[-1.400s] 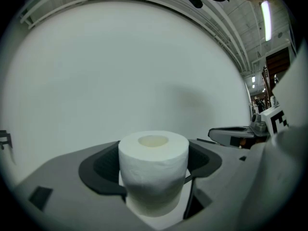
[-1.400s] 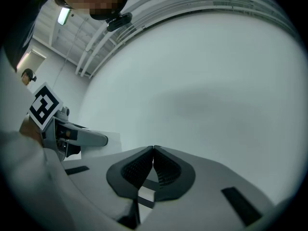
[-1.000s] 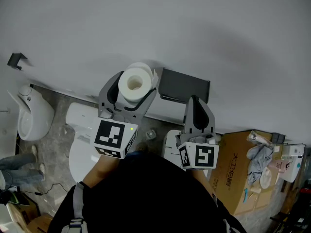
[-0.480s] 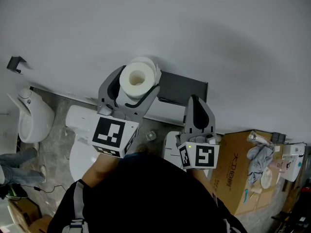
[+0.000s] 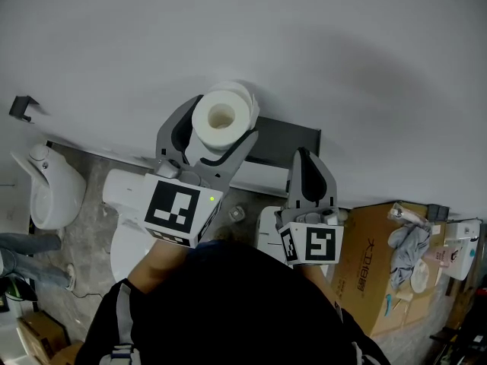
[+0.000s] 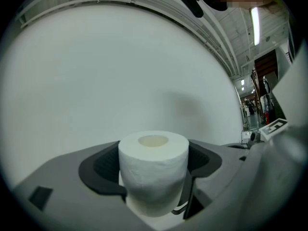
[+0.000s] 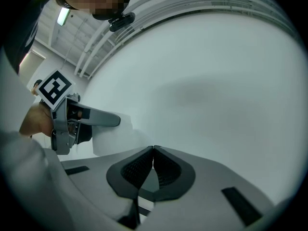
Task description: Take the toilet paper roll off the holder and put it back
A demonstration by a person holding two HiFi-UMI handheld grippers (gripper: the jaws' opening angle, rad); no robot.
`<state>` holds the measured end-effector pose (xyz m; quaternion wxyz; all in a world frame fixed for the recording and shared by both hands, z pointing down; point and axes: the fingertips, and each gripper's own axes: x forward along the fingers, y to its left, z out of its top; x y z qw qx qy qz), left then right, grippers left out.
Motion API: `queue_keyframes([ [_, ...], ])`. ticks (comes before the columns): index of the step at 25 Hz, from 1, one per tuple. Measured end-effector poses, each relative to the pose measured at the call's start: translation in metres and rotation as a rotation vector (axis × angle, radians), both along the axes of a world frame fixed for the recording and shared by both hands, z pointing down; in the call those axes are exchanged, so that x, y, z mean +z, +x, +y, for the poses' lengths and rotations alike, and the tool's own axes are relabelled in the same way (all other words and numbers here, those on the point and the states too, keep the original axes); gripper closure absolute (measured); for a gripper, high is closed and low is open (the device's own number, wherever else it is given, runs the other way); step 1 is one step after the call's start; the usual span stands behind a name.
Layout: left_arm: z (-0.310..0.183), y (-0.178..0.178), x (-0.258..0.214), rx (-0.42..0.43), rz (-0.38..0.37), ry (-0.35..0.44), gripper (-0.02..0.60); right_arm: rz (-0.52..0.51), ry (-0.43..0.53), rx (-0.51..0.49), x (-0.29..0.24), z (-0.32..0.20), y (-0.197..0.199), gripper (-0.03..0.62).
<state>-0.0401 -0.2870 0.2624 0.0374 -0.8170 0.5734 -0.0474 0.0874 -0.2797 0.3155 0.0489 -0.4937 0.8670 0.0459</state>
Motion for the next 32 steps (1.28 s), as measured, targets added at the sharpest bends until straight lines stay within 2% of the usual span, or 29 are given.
queue_keyframes([
  [6, -0.008, 0.019, -0.006, 0.044, -0.008, 0.013, 0.190, -0.004, -0.004, 0.012, 0.002, -0.003, 0.009, 0.571],
  [10, -0.013, 0.030, -0.003, 0.052, 0.001, -0.022, 0.190, -0.011, -0.006, 0.019, 0.002, -0.005, 0.015, 0.571],
  [14, -0.019, 0.042, -0.006, 0.080, -0.010, -0.001, 0.190, -0.009, -0.010, 0.026, 0.004, -0.007, 0.021, 0.571],
  [26, -0.031, 0.074, 0.004, 0.139, 0.020, -0.058, 0.190, -0.021, -0.012, 0.045, 0.004, -0.013, 0.033, 0.571],
  [32, -0.039, 0.088, 0.007, 0.183, -0.015, -0.031, 0.190, -0.031, -0.010, 0.055, 0.004, -0.017, 0.039, 0.571],
])
